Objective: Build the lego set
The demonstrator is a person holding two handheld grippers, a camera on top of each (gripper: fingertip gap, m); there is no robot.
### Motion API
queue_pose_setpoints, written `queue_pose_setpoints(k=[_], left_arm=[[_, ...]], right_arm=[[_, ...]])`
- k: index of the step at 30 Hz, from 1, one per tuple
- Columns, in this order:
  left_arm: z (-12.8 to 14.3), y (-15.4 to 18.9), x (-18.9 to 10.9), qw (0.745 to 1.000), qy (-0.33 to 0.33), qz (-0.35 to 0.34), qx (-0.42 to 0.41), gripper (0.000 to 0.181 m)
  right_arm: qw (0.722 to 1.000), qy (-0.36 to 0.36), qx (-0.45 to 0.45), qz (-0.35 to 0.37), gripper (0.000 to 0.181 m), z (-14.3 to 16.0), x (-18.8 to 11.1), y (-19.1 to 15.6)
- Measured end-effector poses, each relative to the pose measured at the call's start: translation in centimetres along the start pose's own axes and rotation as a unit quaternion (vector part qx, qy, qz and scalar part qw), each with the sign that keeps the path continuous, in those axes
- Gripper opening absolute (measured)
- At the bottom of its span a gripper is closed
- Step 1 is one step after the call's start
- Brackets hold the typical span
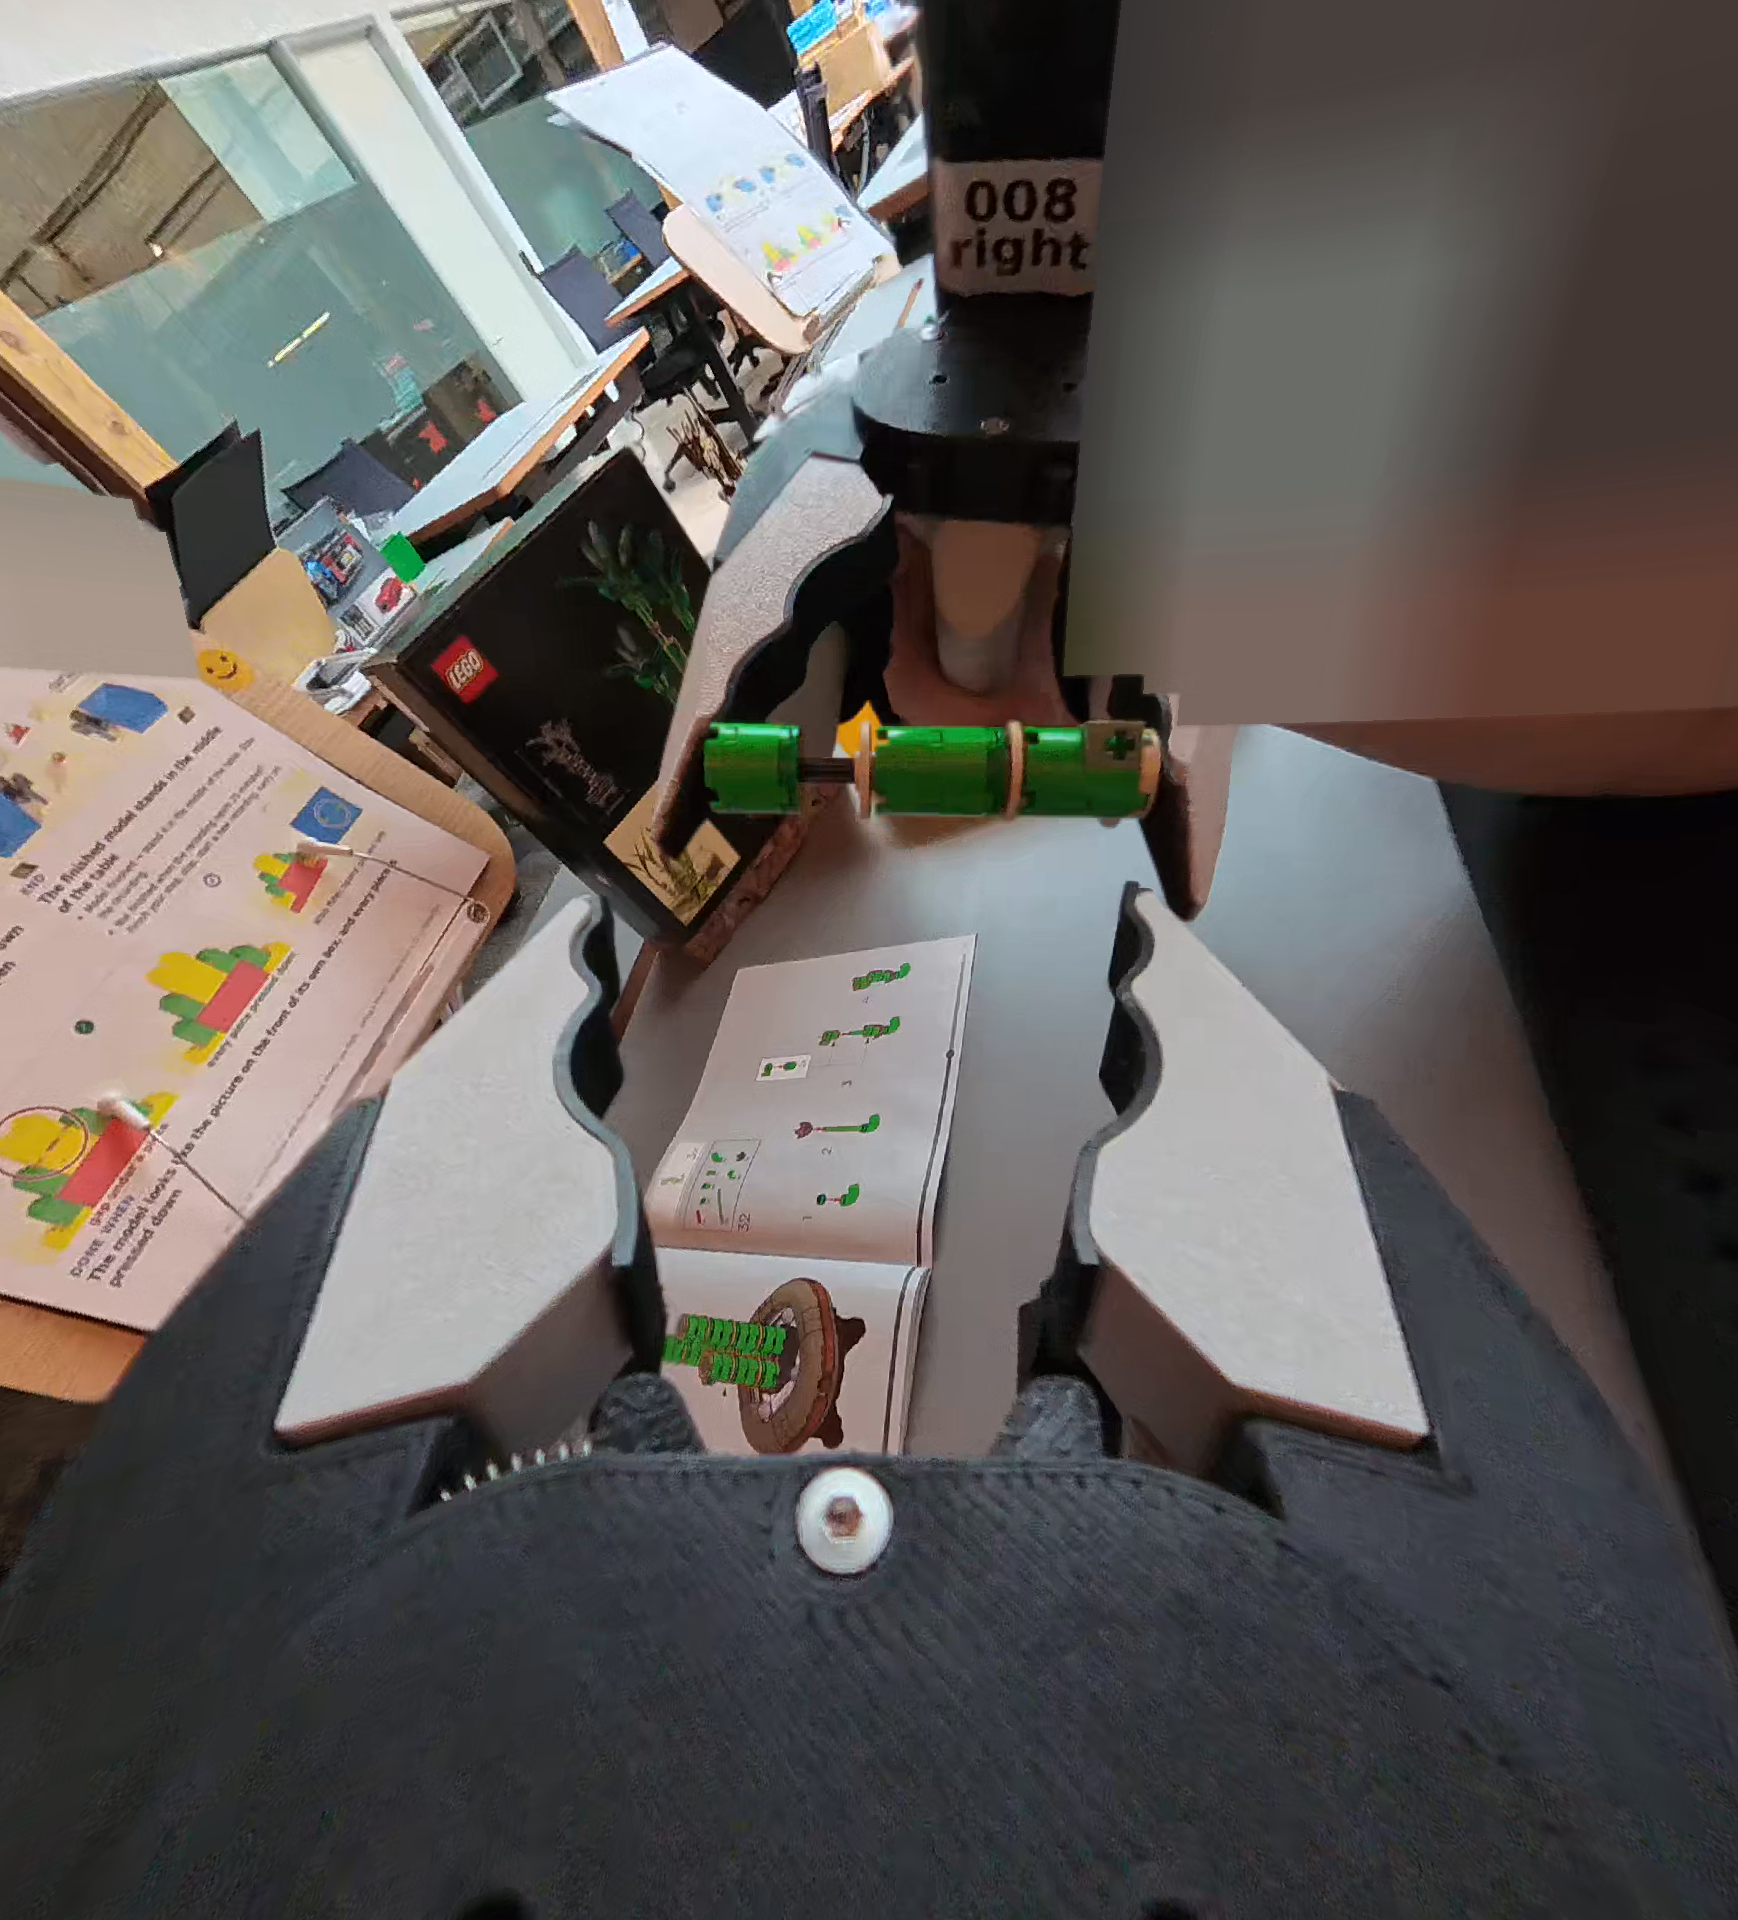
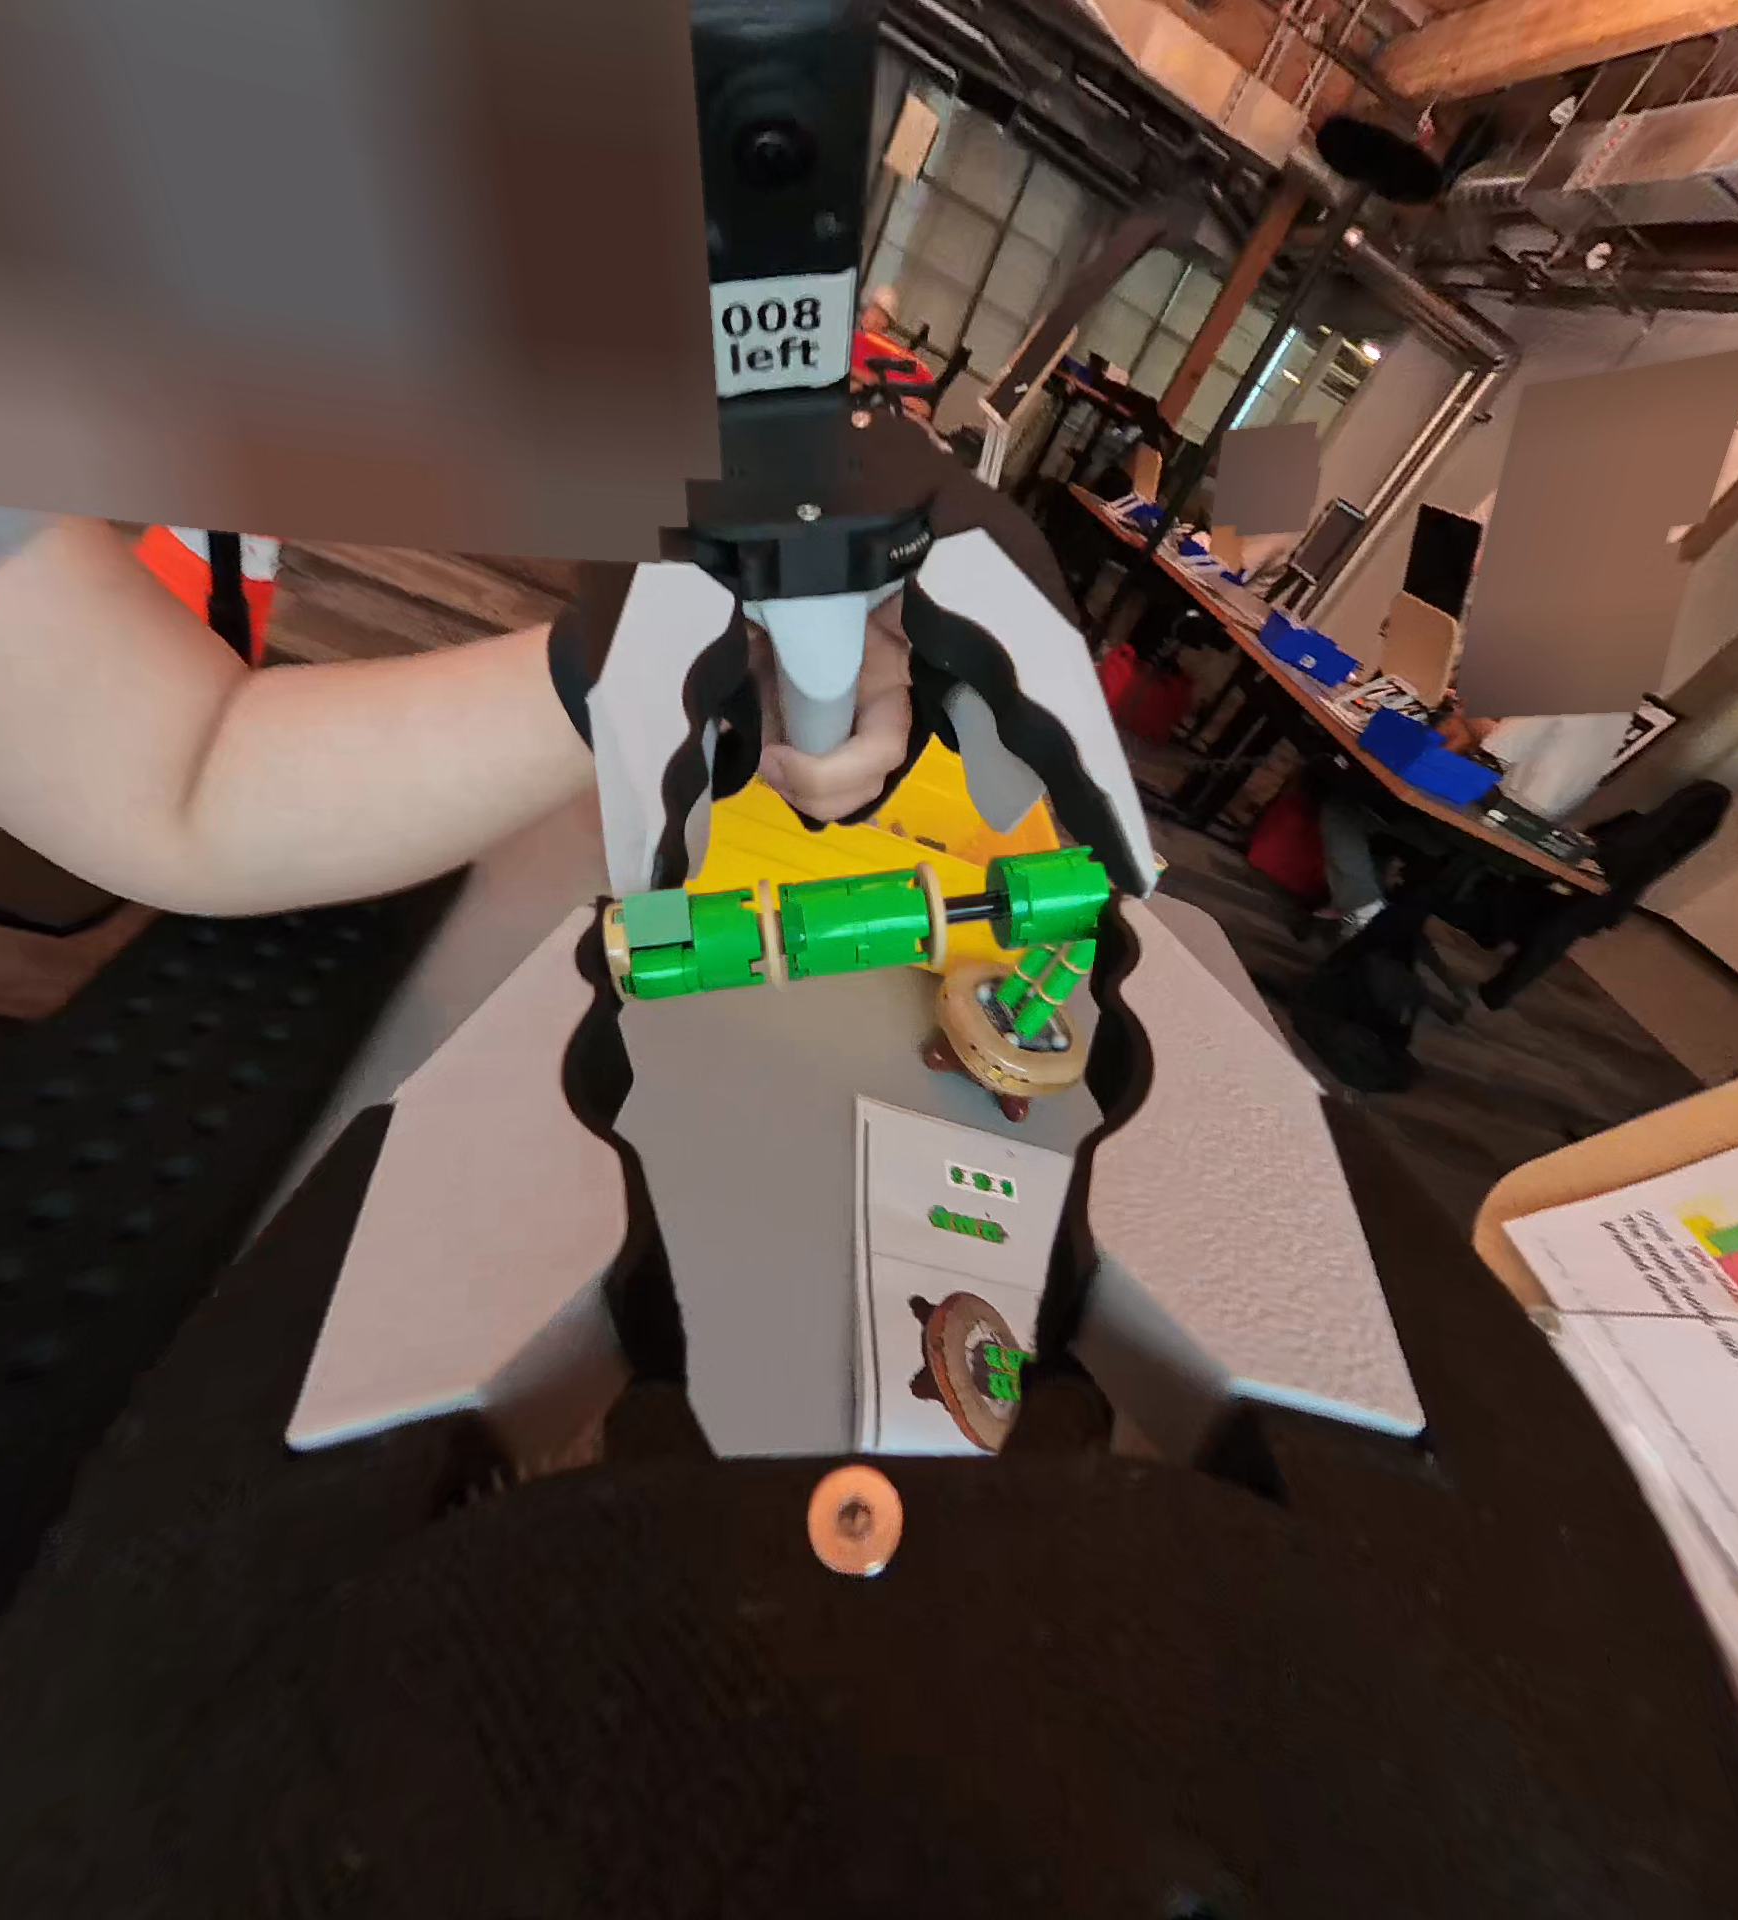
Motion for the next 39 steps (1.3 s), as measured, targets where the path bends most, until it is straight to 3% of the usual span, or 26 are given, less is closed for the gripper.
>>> queue_pose_setpoints(k=[6,11,15,19,28,33,39], left_arm=[[-1.7,0.7,0.1,0.999,0.027,-0.004,0.021,0.092],[-2.8,0.5,0.6,0.998,0.041,-0.043,0.038,0.093],[-3.3,0.4,1.3,0.996,0.040,-0.068,0.045,0.101],[-4.2,-0.3,1.2,0.990,0.069,-0.110,0.049,0.095],[-4.2,0.5,1.3,0.978,0.051,-0.143,0.146,0.076],[-4.0,0.5,1.5,0.976,0.043,-0.148,0.153,0.074],[-3.5,0.0,1.7,0.963,0.019,-0.188,0.191,0.059]], right_arm=[[0.998,0.035,0.038,-0.036,0.090,-0.8,-0.3,-0.4],[0.987,0.114,0.088,-0.070,0.090,-2.0,-0.3,-0.4],[0.971,0.199,0.120,-0.064,0.089,-2.7,-0.2,0.4],[0.963,0.246,0.104,-0.035,0.089,-3.1,0.0,0.8],[0.983,0.181,0.011,0.011,0.090,-3.0,-0.5,0.4],[0.986,0.164,0.008,0.005,0.090,-2.8,-0.5,0.3],[0.990,0.136,-0.005,0.022,0.090,-2.3,-0.3,0.5]])
Point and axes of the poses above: each gripper's, where its closed fingertips meet, x out along the fingers, z out of its underside, y = z × x across the jaws, the point moved 4 cm from there along -x, back along the fingers, and after that the axes turned 1 degree about x, right-handed, at the moved point
